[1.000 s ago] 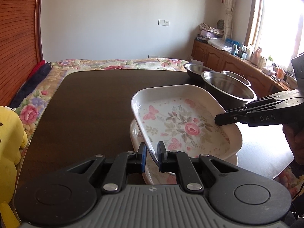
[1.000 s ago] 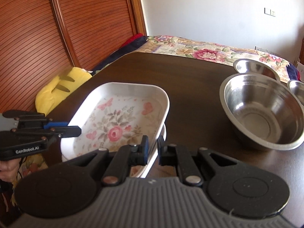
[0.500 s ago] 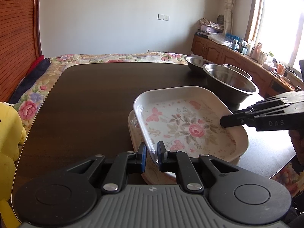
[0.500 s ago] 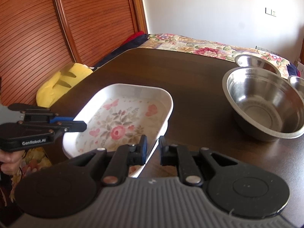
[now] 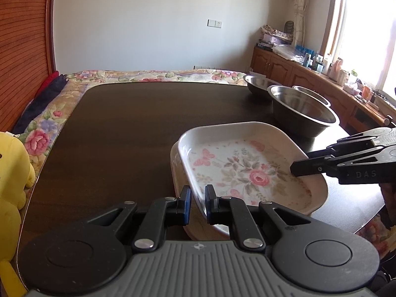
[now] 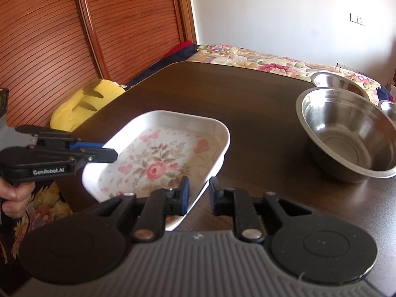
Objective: Organize plates and bowls
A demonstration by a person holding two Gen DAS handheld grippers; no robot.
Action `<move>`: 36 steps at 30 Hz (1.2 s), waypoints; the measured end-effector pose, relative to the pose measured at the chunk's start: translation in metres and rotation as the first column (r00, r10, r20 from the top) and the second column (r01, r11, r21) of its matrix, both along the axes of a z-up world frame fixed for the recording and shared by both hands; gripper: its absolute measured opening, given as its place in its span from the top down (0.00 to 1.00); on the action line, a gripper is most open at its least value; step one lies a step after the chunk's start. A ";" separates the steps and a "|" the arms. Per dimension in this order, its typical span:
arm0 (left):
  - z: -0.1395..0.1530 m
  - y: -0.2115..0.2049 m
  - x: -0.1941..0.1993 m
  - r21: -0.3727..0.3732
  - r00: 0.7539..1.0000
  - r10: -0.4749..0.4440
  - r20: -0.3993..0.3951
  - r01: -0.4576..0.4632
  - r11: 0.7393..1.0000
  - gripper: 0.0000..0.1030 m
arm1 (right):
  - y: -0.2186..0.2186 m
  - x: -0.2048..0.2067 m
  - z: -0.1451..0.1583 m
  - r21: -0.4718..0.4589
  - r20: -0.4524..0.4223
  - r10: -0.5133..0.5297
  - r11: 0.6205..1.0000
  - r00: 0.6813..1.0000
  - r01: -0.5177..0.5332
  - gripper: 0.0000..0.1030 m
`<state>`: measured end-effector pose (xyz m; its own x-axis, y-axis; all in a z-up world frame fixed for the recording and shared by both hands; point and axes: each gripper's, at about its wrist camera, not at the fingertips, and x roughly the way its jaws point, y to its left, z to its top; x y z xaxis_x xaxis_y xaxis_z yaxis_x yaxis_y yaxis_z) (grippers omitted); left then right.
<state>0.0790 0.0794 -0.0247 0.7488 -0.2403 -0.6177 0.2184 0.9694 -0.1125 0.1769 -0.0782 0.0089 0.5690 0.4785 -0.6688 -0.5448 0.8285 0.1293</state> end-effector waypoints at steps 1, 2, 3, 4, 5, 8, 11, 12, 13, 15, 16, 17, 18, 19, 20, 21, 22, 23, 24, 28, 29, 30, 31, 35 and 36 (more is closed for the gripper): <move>0.000 0.000 0.000 -0.001 1.000 0.002 0.000 -0.002 1.000 0.88 | -0.001 0.000 0.000 0.002 0.002 0.001 1.000 1.000 -0.001 0.80; 0.001 0.001 0.001 -0.006 1.000 0.002 0.000 -0.002 1.000 0.88 | -0.001 -0.001 0.001 0.003 0.004 0.002 1.000 1.000 -0.002 0.80; 0.002 0.002 0.001 -0.010 1.000 0.004 0.004 -0.004 1.000 0.88 | -0.001 -0.001 0.001 0.007 0.006 0.004 1.000 1.000 -0.004 0.80; 0.004 0.003 0.000 -0.011 1.000 0.008 0.012 -0.008 1.000 0.88 | -0.002 -0.002 0.001 0.014 0.007 0.007 1.000 1.000 -0.007 0.80; 0.006 0.003 -0.001 -0.008 1.000 0.012 0.019 -0.012 1.000 0.88 | -0.001 -0.002 0.002 0.015 0.007 0.005 1.000 1.000 -0.006 0.80; 0.010 0.005 0.000 -0.004 0.999 0.025 0.034 -0.025 1.000 0.87 | -0.002 -0.003 0.002 0.013 0.022 0.009 1.000 1.000 -0.009 0.80; 0.012 0.006 0.002 -0.001 0.999 0.032 0.037 -0.032 1.000 0.82 | -0.006 -0.004 0.002 0.035 0.017 0.008 0.999 1.000 -0.008 0.80; 0.012 0.006 0.003 -0.001 0.999 0.032 0.038 -0.032 0.999 0.80 | -0.007 -0.003 0.002 0.040 0.014 0.008 0.999 1.000 -0.009 0.80; 0.013 0.006 0.004 -0.001 0.999 0.032 0.038 -0.032 0.999 0.79 | -0.007 -0.003 0.002 0.044 0.014 0.010 0.999 1.000 -0.011 0.80; 0.014 0.004 0.006 -0.002 0.999 0.033 0.042 -0.033 0.999 0.79 | -0.006 -0.003 0.002 0.049 0.012 0.016 0.999 1.000 -0.017 0.80; 0.014 0.004 0.007 -0.003 0.998 0.033 0.044 -0.033 0.999 0.79 | -0.006 -0.004 0.002 0.051 0.013 0.021 0.998 1.000 -0.021 0.80; 0.015 0.003 0.008 -0.002 0.998 0.034 0.046 -0.034 0.999 0.78 | -0.006 -0.004 0.002 0.054 0.014 0.025 0.998 1.000 -0.026 0.80; 0.015 0.003 0.010 -0.002 0.998 0.035 0.047 -0.035 0.999 0.78 | -0.006 -0.004 0.002 0.057 0.019 0.027 0.998 0.999 -0.028 0.80; 0.016 0.003 0.011 -0.001 0.998 0.036 0.048 -0.036 0.999 0.78 | -0.006 -0.005 0.002 0.059 0.026 0.032 0.998 0.999 -0.033 0.80; 0.016 0.003 0.011 0.000 0.998 0.037 0.047 -0.037 0.999 0.77 | -0.005 -0.006 0.002 0.057 0.032 0.040 0.997 0.999 -0.041 0.80; 0.016 0.002 0.012 0.001 0.998 0.036 0.045 -0.036 0.999 0.75 | -0.004 -0.007 0.002 0.052 0.036 0.046 0.997 0.998 -0.048 0.80; 0.016 0.002 0.013 0.003 0.998 0.036 0.045 -0.036 0.999 0.74 | -0.004 -0.007 0.002 0.048 0.043 0.048 0.998 0.998 -0.050 0.80; 0.017 0.001 0.014 0.005 0.998 0.034 0.046 -0.034 0.999 0.71 | -0.004 -0.008 0.002 0.047 0.047 0.049 0.998 0.998 -0.051 0.80; 0.017 -0.001 0.015 0.006 0.998 0.032 0.048 -0.032 0.999 0.69 | -0.005 -0.008 0.003 0.048 0.048 0.052 0.997 0.997 -0.054 0.80; 0.020 -0.008 0.020 0.008 0.998 0.020 0.057 -0.020 1.000 0.66 | -0.013 -0.008 0.008 0.058 0.072 0.037 0.997 0.997 -0.041 0.80; 0.021 -0.010 0.022 0.008 0.998 0.016 0.063 -0.017 1.000 0.62 | -0.015 -0.008 0.009 0.061 0.076 0.032 0.997 0.997 -0.037 0.80; 0.023 -0.013 0.024 0.008 0.998 0.012 0.069 -0.013 1.000 0.56 | -0.018 -0.007 0.010 0.065 0.079 0.027 0.997 0.997 -0.032 0.80; 0.024 -0.017 0.025 0.009 0.997 0.008 0.075 -0.009 1.000 0.54 | -0.021 -0.006 0.011 0.069 0.083 0.018 0.997 0.996 -0.024 0.80; 0.026 -0.032 0.033 0.011 0.996 -0.012 0.091 0.011 1.000 0.47 | -0.036 -0.001 0.013 0.068 0.108 -0.020 0.998 0.994 0.013 0.80; 0.027 -0.037 0.036 0.011 0.996 -0.018 0.091 0.017 1.000 0.45 | -0.041 0.000 0.014 0.071 0.113 -0.032 0.997 0.993 0.024 0.80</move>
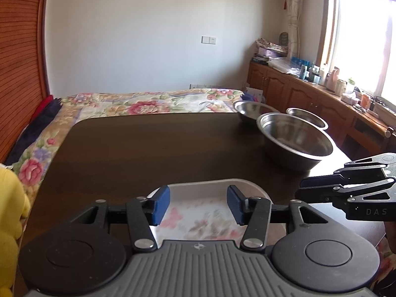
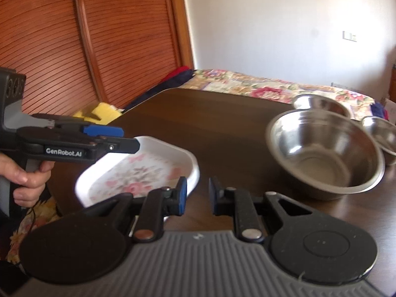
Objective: Organize plates and bowls
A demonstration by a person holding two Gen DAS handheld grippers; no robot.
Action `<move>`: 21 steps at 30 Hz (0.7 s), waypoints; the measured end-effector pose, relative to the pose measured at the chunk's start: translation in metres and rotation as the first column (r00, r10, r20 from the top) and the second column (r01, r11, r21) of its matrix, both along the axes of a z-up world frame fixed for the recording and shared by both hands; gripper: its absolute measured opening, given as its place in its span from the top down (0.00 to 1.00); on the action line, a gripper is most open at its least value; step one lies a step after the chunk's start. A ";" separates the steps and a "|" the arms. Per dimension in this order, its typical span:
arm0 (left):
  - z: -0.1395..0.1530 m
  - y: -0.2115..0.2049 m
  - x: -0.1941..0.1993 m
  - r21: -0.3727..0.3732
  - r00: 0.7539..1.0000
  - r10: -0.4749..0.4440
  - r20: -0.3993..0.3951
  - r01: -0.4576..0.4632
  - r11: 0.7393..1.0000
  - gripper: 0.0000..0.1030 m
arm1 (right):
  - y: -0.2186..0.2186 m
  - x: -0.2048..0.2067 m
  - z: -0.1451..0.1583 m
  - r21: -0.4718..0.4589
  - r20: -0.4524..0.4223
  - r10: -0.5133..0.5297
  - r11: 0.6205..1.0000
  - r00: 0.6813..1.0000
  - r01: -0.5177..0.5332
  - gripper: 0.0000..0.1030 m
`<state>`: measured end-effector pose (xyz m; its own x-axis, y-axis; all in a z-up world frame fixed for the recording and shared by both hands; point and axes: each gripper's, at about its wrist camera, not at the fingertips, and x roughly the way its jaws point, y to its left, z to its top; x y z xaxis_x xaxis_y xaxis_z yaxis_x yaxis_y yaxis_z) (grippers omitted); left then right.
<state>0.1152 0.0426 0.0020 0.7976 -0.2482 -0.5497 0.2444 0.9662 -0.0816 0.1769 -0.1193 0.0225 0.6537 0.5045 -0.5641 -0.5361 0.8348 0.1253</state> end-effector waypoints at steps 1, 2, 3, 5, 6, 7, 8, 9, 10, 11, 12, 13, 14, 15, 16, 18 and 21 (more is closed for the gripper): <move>0.000 -0.005 0.002 0.000 1.000 -0.007 0.000 0.007 1.000 0.44 | -0.005 0.001 0.001 0.003 0.007 -0.013 1.000 1.000 0.013 0.80; 0.001 -0.009 0.005 -0.001 1.000 -0.016 0.000 0.016 1.000 0.42 | -0.011 0.003 0.001 0.006 0.013 -0.026 1.000 1.000 0.026 0.80; 0.002 -0.014 0.008 -0.001 1.000 -0.024 0.000 0.024 1.000 0.40 | -0.017 0.005 0.002 0.011 0.020 -0.040 0.999 0.999 0.040 0.80; 0.005 -0.024 0.013 0.002 0.999 -0.039 0.003 0.039 0.999 0.39 | -0.030 0.008 0.005 0.025 0.035 -0.071 0.997 0.997 0.070 0.80; 0.006 -0.028 0.016 0.004 0.999 -0.048 0.006 0.048 0.999 0.39 | -0.038 0.010 0.007 0.032 0.043 -0.088 0.996 0.995 0.086 0.80; 0.007 -0.033 0.018 0.006 0.998 -0.055 0.008 0.055 0.998 0.38 | -0.043 0.012 0.009 0.037 0.051 -0.101 0.994 0.994 0.099 0.80; 0.007 -0.037 0.021 0.007 0.998 -0.062 0.010 0.062 0.998 0.38 | -0.050 0.014 0.011 0.041 0.060 -0.115 0.993 0.992 0.113 0.80; 0.008 -0.042 0.024 0.008 0.998 -0.069 0.011 0.068 0.998 0.37 | -0.056 0.015 0.012 0.042 0.070 -0.129 0.991 0.989 0.127 0.80; 0.009 -0.047 0.028 0.008 0.997 -0.075 0.012 0.075 0.997 0.37 | -0.061 0.017 0.013 0.040 0.082 -0.141 0.990 0.987 0.138 0.80; 0.010 -0.052 0.031 0.009 0.997 -0.081 0.012 0.081 0.997 0.37 | -0.067 0.018 0.014 0.038 0.093 -0.154 0.988 0.984 0.151 0.80; 0.010 -0.056 0.034 0.009 0.996 -0.086 0.012 0.086 0.996 0.37 | -0.072 0.021 0.015 0.037 0.102 -0.165 0.986 0.981 0.162 0.79; 0.011 -0.060 0.037 0.009 0.996 -0.090 0.012 0.090 0.996 0.37 | -0.078 0.022 0.016 0.037 0.111 -0.177 0.984 0.978 0.174 0.79; 0.012 -0.065 0.039 0.010 0.995 -0.095 0.012 0.095 0.995 0.37 | -0.084 0.024 0.015 0.036 0.117 -0.187 0.982 0.975 0.184 0.79; 0.012 -0.070 0.042 0.011 0.995 -0.100 0.011 0.100 0.995 0.37 | -0.089 0.026 0.016 0.036 0.125 -0.197 0.980 0.972 0.194 0.79; 0.013 -0.074 0.045 0.014 0.995 -0.104 0.010 0.104 0.994 0.37 | -0.094 0.028 0.016 0.036 0.131 -0.208 0.978 0.969 0.205 0.79; 0.013 -0.082 0.050 0.021 0.994 -0.111 0.011 0.110 0.994 0.37 | -0.106 0.032 0.014 0.039 0.137 -0.229 0.973 0.964 0.226 0.76; 0.013 -0.092 0.056 0.029 0.993 -0.119 0.007 0.119 0.993 0.37 | -0.119 0.040 0.009 0.043 0.139 -0.256 0.967 0.957 0.252 0.64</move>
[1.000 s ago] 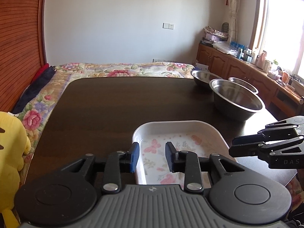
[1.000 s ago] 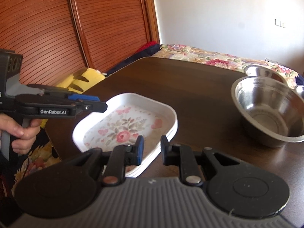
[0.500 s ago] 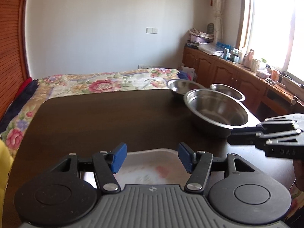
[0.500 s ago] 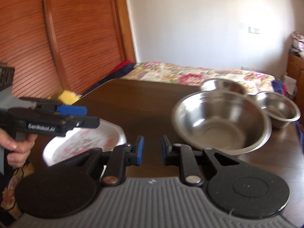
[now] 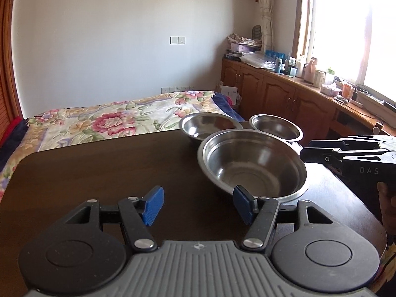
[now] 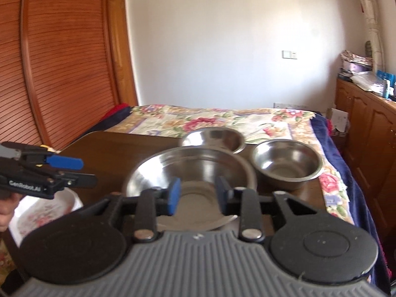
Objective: Organize plates and bowls
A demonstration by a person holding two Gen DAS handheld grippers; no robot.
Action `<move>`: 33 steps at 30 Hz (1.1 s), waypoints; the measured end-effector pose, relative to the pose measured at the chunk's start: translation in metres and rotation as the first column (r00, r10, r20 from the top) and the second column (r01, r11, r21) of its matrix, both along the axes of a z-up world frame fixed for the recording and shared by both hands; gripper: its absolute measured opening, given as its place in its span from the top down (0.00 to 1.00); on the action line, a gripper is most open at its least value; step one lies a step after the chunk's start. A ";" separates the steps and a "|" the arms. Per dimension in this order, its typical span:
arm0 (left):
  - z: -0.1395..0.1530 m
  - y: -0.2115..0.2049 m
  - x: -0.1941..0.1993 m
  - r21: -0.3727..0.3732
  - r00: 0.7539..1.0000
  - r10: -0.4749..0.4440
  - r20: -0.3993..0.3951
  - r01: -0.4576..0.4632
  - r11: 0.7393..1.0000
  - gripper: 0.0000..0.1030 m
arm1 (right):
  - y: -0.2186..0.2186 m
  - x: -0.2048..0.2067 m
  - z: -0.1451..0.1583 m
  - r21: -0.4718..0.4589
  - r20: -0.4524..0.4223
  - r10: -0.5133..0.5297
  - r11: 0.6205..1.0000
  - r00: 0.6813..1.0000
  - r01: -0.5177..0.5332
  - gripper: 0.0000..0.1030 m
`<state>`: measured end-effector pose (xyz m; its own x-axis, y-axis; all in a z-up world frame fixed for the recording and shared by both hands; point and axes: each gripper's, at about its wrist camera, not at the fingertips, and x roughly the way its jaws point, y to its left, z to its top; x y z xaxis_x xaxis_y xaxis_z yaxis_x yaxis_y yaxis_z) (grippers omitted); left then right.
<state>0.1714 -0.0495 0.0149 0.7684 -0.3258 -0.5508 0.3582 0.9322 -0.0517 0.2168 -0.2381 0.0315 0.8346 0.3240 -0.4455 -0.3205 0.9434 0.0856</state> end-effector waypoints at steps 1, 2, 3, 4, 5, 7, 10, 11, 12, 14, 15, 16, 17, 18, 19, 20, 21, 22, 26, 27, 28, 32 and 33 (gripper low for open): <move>0.000 -0.004 0.002 0.005 1.000 -0.003 -0.001 0.003 1.000 0.37 | -0.004 0.003 -0.003 0.001 -0.002 -0.009 1.000 1.000 0.009 0.64; 0.000 -0.007 0.005 0.010 1.000 -0.006 -0.001 0.006 1.000 0.37 | -0.007 0.006 -0.004 0.002 -0.005 -0.015 1.000 1.000 0.015 0.64; -0.001 -0.009 0.007 0.014 1.000 -0.008 -0.002 0.008 1.000 0.37 | -0.011 0.009 -0.006 0.005 -0.009 -0.019 1.000 1.000 0.019 0.64; -0.002 -0.013 0.009 0.018 1.000 -0.009 -0.004 0.009 1.000 0.37 | -0.014 0.012 -0.008 0.008 -0.013 -0.023 1.000 1.000 0.024 0.63; -0.003 -0.016 0.011 0.020 1.000 -0.010 -0.007 0.010 1.000 0.37 | -0.016 0.014 -0.009 0.009 -0.016 -0.028 1.000 0.999 0.028 0.63; -0.004 -0.020 0.017 0.025 1.000 -0.009 -0.012 0.010 1.000 0.37 | -0.021 0.019 -0.013 0.015 -0.022 -0.036 0.999 0.999 0.036 0.57; -0.006 -0.027 0.026 0.031 1.000 -0.008 -0.020 0.009 0.999 0.37 | -0.027 0.027 -0.018 0.028 -0.036 -0.039 0.999 0.999 0.040 0.54; -0.007 -0.029 0.028 0.032 1.000 -0.007 -0.023 0.007 0.999 0.37 | -0.028 0.028 -0.019 0.030 -0.040 -0.037 0.999 0.998 0.038 0.54; -0.008 -0.031 0.030 0.032 1.000 -0.006 -0.027 0.007 0.999 0.37 | -0.029 0.029 -0.021 0.033 -0.045 -0.036 0.999 0.998 0.037 0.54; -0.010 -0.034 0.034 0.031 0.999 -0.007 -0.036 0.008 1.000 0.37 | -0.031 0.033 -0.023 0.040 -0.052 -0.034 0.999 0.998 0.036 0.54; -0.011 -0.035 0.036 0.030 0.999 -0.008 -0.039 0.009 1.000 0.37 | -0.032 0.035 -0.024 0.043 -0.055 -0.032 0.998 0.998 0.035 0.54; -0.011 -0.037 0.037 0.032 0.999 -0.008 -0.042 0.009 0.999 0.37 | -0.032 0.036 -0.025 0.046 -0.057 -0.032 0.998 0.998 0.034 0.54; -0.012 -0.039 0.038 0.033 0.999 -0.009 -0.044 0.010 0.999 0.37 | -0.033 0.038 -0.026 0.049 -0.061 -0.031 0.998 0.998 0.034 0.54; -0.013 -0.040 0.039 0.033 0.999 -0.010 -0.048 0.011 0.999 0.37 | -0.034 0.039 -0.027 0.051 -0.063 -0.029 0.998 0.998 0.033 0.54; -0.014 -0.042 0.041 0.034 0.999 -0.010 -0.051 0.012 0.999 0.37 | -0.035 0.041 -0.028 0.051 -0.066 -0.029 0.998 0.997 0.033 0.54; -0.014 -0.043 0.042 0.034 0.999 -0.010 -0.053 0.012 0.999 0.37 | -0.035 0.042 -0.029 0.052 -0.069 -0.030 0.998 0.997 0.033 0.54; -0.015 -0.044 0.043 0.034 0.998 -0.010 -0.055 0.012 0.999 0.37 | -0.036 0.043 -0.030 0.054 -0.072 -0.030 0.998 0.997 0.034 0.54; -0.015 -0.045 0.044 0.033 0.998 -0.010 -0.058 0.012 0.999 0.37 | -0.036 0.044 -0.031 0.057 -0.075 -0.029 0.998 0.997 0.034 0.54; -0.018 -0.046 0.049 0.034 0.998 -0.006 -0.067 0.009 0.999 0.41 | -0.035 0.047 -0.034 0.068 -0.083 -0.026 0.997 0.996 0.032 0.54; -0.019 -0.046 0.049 0.035 0.998 -0.006 -0.070 0.009 0.999 0.42 | -0.034 0.048 -0.035 0.070 -0.084 -0.024 0.997 0.996 0.030 0.54; -0.019 -0.046 0.050 0.036 0.997 -0.006 -0.072 0.008 0.999 0.42 | -0.034 0.049 -0.035 0.072 -0.086 -0.022 0.997 0.996 0.028 0.54; -0.021 -0.047 0.052 0.035 0.997 -0.006 -0.080 0.009 0.999 0.43 | -0.032 0.052 -0.037 0.082 -0.096 -0.016 0.996 0.995 0.024 0.54; -0.022 -0.047 0.053 0.034 0.997 -0.006 -0.081 0.009 0.999 0.43 | -0.032 0.052 -0.038 0.090 -0.098 -0.013 0.996 0.995 0.022 0.54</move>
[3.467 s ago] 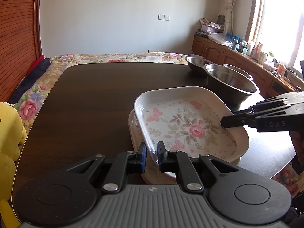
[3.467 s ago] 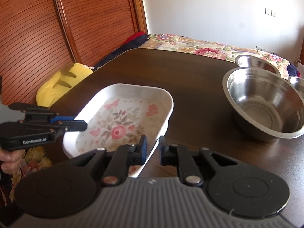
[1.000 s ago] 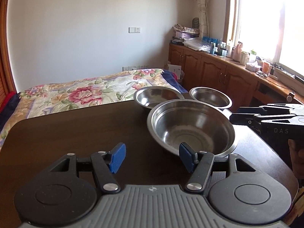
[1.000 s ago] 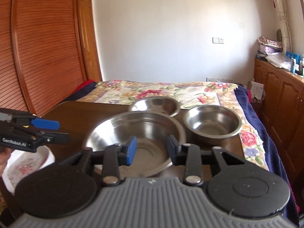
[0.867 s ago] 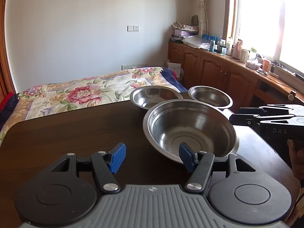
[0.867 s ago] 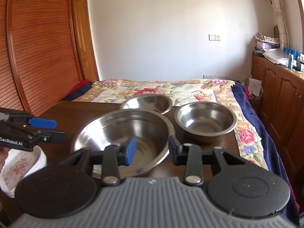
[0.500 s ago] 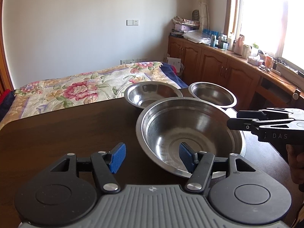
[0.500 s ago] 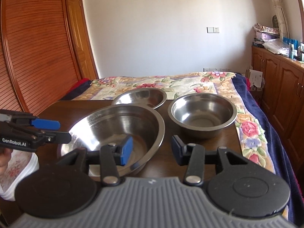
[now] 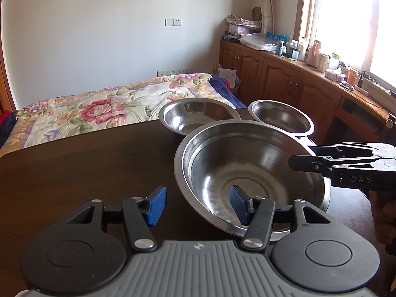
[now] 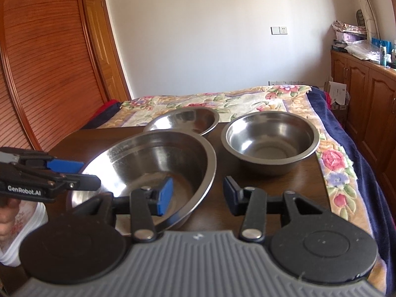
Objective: Organize plates and bowls
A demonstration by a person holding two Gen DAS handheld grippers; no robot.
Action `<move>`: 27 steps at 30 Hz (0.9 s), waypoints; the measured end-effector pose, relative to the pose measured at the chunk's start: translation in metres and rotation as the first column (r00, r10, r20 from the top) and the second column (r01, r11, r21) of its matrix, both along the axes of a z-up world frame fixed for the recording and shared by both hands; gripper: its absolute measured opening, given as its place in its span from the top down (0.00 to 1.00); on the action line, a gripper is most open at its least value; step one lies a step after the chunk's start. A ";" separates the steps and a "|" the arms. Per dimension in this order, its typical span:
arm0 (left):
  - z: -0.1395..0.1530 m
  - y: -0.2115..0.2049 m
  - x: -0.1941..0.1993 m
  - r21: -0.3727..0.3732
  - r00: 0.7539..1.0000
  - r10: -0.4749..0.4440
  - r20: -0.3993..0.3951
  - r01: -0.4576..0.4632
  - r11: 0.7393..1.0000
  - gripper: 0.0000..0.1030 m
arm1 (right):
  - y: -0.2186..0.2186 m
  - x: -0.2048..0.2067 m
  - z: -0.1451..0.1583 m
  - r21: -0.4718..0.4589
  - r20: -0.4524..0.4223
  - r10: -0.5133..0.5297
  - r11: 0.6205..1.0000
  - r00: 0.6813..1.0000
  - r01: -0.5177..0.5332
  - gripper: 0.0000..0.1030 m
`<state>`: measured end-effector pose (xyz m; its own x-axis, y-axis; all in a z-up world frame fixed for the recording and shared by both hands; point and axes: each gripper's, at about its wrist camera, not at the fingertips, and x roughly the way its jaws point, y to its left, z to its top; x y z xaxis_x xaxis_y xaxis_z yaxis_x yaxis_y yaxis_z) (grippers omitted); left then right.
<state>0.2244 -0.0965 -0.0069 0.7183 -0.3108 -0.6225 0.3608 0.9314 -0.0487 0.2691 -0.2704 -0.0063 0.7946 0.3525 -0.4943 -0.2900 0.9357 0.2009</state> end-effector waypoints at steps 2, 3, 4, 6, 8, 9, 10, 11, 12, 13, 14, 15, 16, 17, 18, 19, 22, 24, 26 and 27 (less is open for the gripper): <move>-0.001 0.000 0.001 0.000 1.000 -0.001 -0.004 0.001 1.000 0.44 | 0.001 0.001 -0.001 0.011 -0.005 0.003 1.000 1.000 -0.003 0.54; -0.001 0.000 0.001 0.002 1.000 -0.003 -0.005 0.003 1.000 0.47 | 0.001 0.001 -0.001 0.013 -0.005 0.005 1.000 1.000 -0.005 0.54; -0.002 0.000 0.002 0.004 1.000 -0.008 -0.007 0.008 1.000 0.48 | 0.001 0.001 -0.002 0.013 -0.005 0.005 1.000 1.000 -0.005 0.54; -0.002 -0.001 0.003 0.006 1.000 -0.013 -0.010 0.013 1.000 0.55 | 0.001 0.001 -0.002 0.015 -0.006 0.005 1.000 1.000 -0.005 0.54; -0.002 -0.002 0.004 0.005 1.000 -0.017 -0.012 0.017 1.000 0.58 | 0.001 0.002 -0.003 0.016 -0.008 0.003 1.000 1.000 -0.003 0.54; -0.002 -0.003 0.004 0.004 1.000 -0.017 -0.012 0.017 1.000 0.59 | 0.001 0.002 -0.003 0.015 -0.009 0.002 1.000 1.000 -0.002 0.55; -0.003 -0.003 0.005 0.004 1.000 -0.015 -0.012 0.016 1.000 0.59 | 0.001 0.002 -0.003 0.015 -0.008 0.002 1.000 1.000 -0.002 0.55; -0.003 -0.003 0.005 0.003 1.000 -0.015 -0.011 0.016 1.000 0.59 | 0.001 0.003 -0.004 0.015 -0.009 0.002 1.000 1.000 -0.002 0.57; -0.004 -0.003 0.005 0.003 1.000 -0.015 -0.013 0.015 1.000 0.61 | 0.001 0.003 -0.004 0.014 -0.009 0.001 1.000 1.000 -0.001 0.58; -0.004 -0.004 0.006 0.004 1.000 -0.014 -0.014 0.014 1.000 0.62 | 0.001 0.003 -0.004 0.014 -0.009 -0.001 1.000 1.000 0.001 0.59; -0.006 -0.004 0.007 0.006 1.000 -0.014 -0.015 0.014 1.000 0.64 | 0.000 0.002 -0.004 0.015 -0.009 -0.002 1.000 1.000 0.002 0.60; -0.006 -0.004 0.008 0.009 1.000 -0.014 -0.016 0.015 1.000 0.66 | 0.000 0.003 -0.005 0.015 -0.009 -0.002 1.000 1.000 0.003 0.63; -0.007 -0.004 0.008 0.010 1.000 -0.014 -0.019 0.014 1.000 0.67 | 0.000 0.003 -0.005 0.014 -0.010 -0.004 1.000 1.000 0.004 0.65; -0.008 -0.003 0.009 0.008 1.000 -0.014 -0.020 0.014 1.000 0.67 | 0.000 0.004 -0.006 0.013 -0.011 -0.004 1.000 1.000 0.004 0.66; -0.008 -0.003 0.009 0.006 1.000 -0.014 -0.019 0.014 1.000 0.68 | 0.000 0.003 -0.006 0.014 -0.009 -0.002 1.000 1.000 0.002 0.68; -0.008 -0.003 0.009 0.003 1.000 -0.014 -0.019 0.014 1.000 0.68 | -0.001 0.003 -0.006 0.018 -0.008 0.001 1.000 1.000 -0.001 0.70; -0.007 -0.002 0.007 -0.004 1.000 -0.009 -0.021 0.009 1.000 0.71 | 0.000 0.001 -0.006 0.017 -0.008 -0.003 1.000 1.000 0.004 0.72; -0.006 -0.002 0.006 -0.003 1.000 -0.011 -0.021 0.011 1.000 0.71 | 0.001 0.000 -0.005 0.013 -0.009 -0.009 1.000 1.000 0.009 0.72; -0.006 -0.001 0.005 -0.007 1.000 -0.014 -0.020 0.014 1.000 0.71 | 0.002 -0.001 -0.005 0.013 -0.012 -0.012 1.000 1.000 0.012 0.72; -0.005 0.000 0.005 -0.008 1.000 -0.014 -0.020 0.014 1.000 0.71 | 0.002 -0.002 -0.005 0.013 -0.013 -0.012 1.000 1.000 0.012 0.72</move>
<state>0.2294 -0.0969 -0.0123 0.7012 -0.3257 -0.6343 0.3729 0.9257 -0.0630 0.2668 -0.2685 -0.0111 0.7925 0.3493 -0.5000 -0.2762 0.9364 0.2165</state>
